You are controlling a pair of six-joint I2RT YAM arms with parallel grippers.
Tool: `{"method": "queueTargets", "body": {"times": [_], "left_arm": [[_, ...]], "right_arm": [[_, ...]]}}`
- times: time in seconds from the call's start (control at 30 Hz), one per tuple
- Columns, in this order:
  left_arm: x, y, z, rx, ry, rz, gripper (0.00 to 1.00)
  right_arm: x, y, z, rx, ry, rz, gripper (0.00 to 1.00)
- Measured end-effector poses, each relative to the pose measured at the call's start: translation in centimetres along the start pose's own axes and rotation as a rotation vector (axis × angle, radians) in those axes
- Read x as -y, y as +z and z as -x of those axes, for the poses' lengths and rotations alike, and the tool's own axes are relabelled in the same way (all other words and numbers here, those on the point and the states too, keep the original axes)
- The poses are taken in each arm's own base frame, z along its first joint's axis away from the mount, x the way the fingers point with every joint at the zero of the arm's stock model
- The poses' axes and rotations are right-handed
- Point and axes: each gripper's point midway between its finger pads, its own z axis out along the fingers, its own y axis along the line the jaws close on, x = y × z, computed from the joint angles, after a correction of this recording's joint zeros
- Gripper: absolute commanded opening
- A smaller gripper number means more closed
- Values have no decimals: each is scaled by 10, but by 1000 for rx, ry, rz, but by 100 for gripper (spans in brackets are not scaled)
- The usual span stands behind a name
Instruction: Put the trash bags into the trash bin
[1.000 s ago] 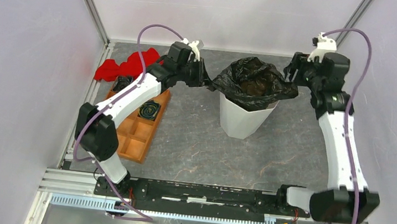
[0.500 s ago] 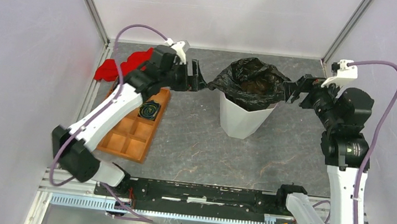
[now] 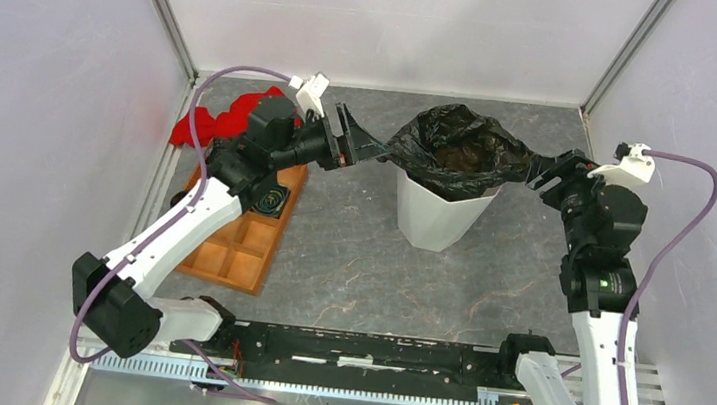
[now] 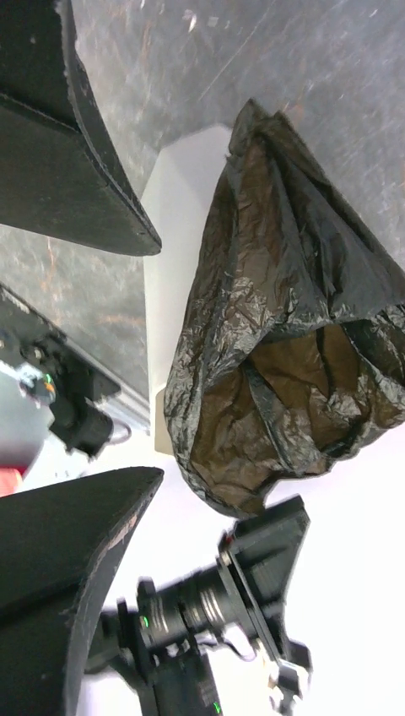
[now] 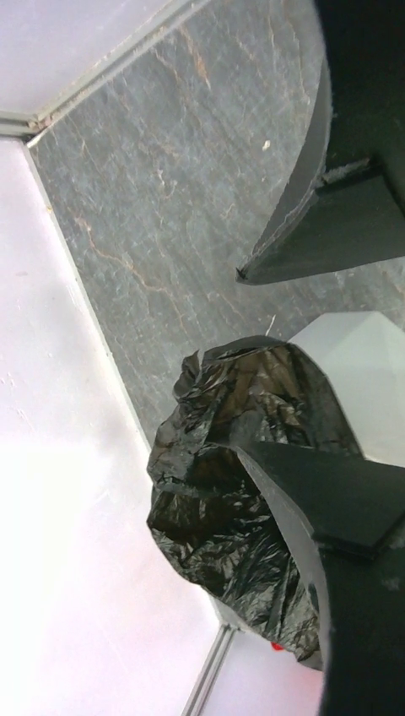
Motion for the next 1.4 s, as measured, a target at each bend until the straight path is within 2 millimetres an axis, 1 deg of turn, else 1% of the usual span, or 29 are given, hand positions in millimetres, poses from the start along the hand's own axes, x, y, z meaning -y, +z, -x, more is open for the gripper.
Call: {"method": "queueTargets", "body": {"times": [0.07,0.1,0.2,0.3,0.43,0.57,0.67,0.83,0.93,0.97,1.03,1.1,1.17,1.2,1.23,1.4], "left_arm": [[-5,3,-5,1,-79,7,98],[-6,5,-7,6,-125,4,97],[-11,11,-13,7,-253,-5,94],[-12,17,-12,14,-350,-12,94],[-14,23,-9,31,-419,-14,86],[-23,35,-10,27,-463,-6,68],[-34,43,-16,13,-484,18,54],[-36,45,-17,11,-490,21,31],[-33,46,-17,11,-485,11,20],[-32,46,-17,9,-483,8,17],[-29,47,-19,1,-482,3,13],[-26,48,-23,-10,-479,-2,8],[-21,48,-27,-24,-475,-11,6],[-19,48,-29,-33,-468,-18,4],[-17,48,-31,-41,-461,-22,2],[-8,48,-43,-88,-423,-44,2]], "right_arm": [[-2,6,0,12,23,9,63],[-3,10,-3,8,33,18,62],[-7,16,-13,-21,41,45,65],[-10,19,-16,-33,30,65,66],[-11,19,-16,-36,14,78,66],[-12,17,-18,-33,12,87,64],[-14,16,-23,-41,14,111,64],[-23,15,-31,-78,14,164,64],[-28,12,-32,-85,5,195,70],[-30,10,-32,-86,-1,208,74],[-33,7,-32,-90,-15,234,82],[-36,3,-33,-101,-35,254,87],[-37,-1,-33,-116,-60,264,91],[-38,-3,-33,-123,-73,267,97],[-38,-5,-31,-125,-84,270,98],[-38,-18,-29,-119,-108,274,98]]}}
